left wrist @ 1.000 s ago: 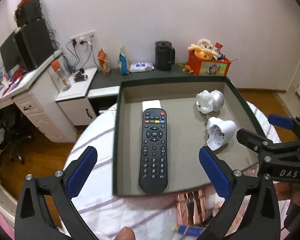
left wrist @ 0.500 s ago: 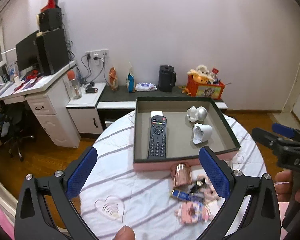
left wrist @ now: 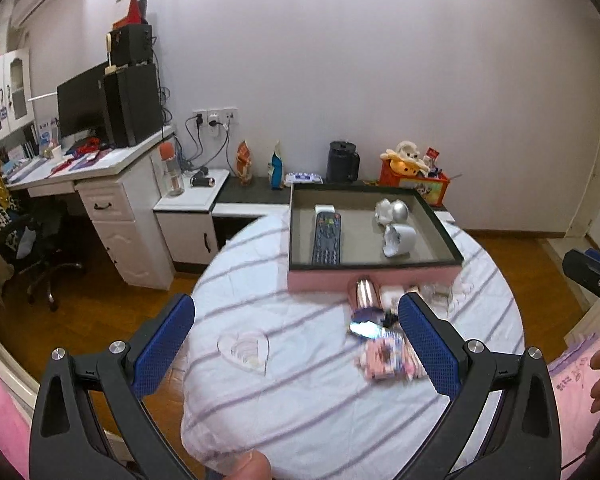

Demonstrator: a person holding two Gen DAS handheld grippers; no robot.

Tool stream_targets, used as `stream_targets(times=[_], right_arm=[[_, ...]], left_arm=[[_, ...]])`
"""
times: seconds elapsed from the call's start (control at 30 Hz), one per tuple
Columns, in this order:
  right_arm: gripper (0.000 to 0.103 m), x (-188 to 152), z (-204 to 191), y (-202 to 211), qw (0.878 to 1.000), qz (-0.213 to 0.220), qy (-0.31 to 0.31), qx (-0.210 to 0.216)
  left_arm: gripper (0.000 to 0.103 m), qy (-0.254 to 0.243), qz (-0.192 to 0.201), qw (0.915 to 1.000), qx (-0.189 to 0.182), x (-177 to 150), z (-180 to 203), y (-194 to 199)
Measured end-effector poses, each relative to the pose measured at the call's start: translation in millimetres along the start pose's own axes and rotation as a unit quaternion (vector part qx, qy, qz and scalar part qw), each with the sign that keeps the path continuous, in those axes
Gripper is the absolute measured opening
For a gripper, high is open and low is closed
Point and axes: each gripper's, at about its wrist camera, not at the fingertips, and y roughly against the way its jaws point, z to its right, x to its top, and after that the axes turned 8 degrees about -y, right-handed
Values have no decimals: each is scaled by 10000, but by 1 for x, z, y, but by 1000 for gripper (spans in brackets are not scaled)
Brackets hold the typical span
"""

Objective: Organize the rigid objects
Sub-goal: 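Withdraw both tools from the tray back toward the remaining items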

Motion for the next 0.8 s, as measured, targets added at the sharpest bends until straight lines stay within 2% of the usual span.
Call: stream_targets(times=[0.33,0.8], right_arm=[[103,-48,13,8,9991,-333,-171,-210],[103,-53,11,9,9990,-382,-110,-183]], left_arm=[[103,-230,-356,9989,-204,-39,26,-1],[103,-178,-295,9991,-230,-35,23,4]])
